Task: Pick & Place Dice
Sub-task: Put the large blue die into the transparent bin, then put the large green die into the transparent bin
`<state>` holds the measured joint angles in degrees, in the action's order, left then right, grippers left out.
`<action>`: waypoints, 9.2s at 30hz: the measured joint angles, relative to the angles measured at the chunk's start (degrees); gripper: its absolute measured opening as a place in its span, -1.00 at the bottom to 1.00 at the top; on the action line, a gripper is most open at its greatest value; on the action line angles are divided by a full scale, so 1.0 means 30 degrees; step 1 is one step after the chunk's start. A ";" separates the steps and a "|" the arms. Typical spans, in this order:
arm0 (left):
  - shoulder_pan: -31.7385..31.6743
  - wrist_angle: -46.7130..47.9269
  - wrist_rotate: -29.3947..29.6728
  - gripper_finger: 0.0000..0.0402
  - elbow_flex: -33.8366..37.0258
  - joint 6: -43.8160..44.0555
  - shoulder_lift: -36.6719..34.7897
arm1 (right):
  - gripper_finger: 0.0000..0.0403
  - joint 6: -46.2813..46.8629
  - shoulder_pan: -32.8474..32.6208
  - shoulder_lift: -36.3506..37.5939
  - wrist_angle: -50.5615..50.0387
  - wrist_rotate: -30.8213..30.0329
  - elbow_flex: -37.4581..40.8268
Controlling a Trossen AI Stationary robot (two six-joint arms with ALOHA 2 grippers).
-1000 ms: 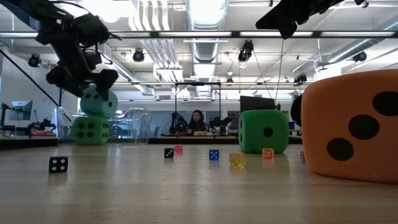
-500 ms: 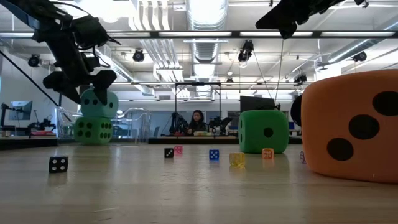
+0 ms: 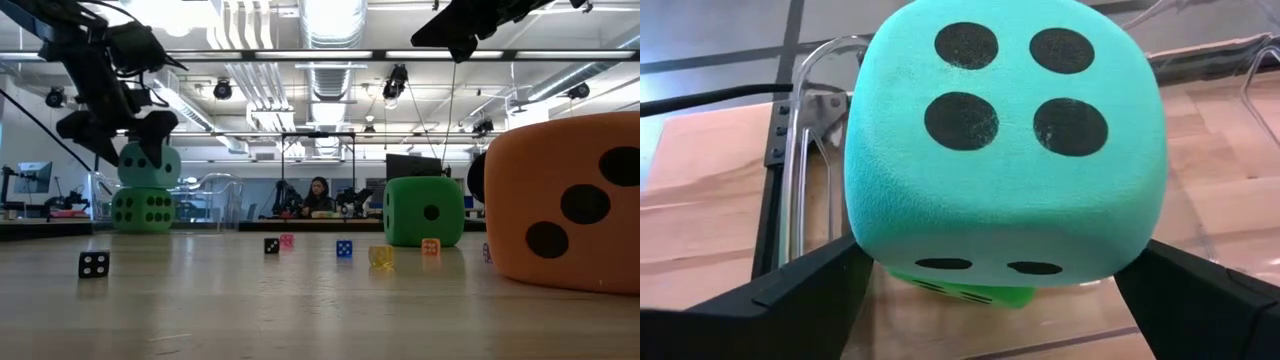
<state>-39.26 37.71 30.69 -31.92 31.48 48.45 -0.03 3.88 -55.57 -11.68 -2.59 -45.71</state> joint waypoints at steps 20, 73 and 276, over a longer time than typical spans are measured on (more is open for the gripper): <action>-0.0004 0.1084 -0.1098 0.98 -0.0299 -0.0512 0.0005 | -0.87 0.0007 -0.0001 0.0000 0.0000 -0.0005 0.0000; 0.0004 0.4398 -0.1113 0.98 -0.2324 0.0031 0.0005 | -0.87 0.0000 -0.0001 0.0000 0.0000 -0.0001 0.0000; 1.8404 -0.6429 -0.2924 0.97 -0.4495 -0.7415 0.6067 | -0.87 0.1960 -0.4132 -0.0852 0.3833 -0.2564 0.2900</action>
<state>15.96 18.43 21.92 -45.41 9.24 66.65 5.85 -8.51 -58.13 -0.18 -10.28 -37.01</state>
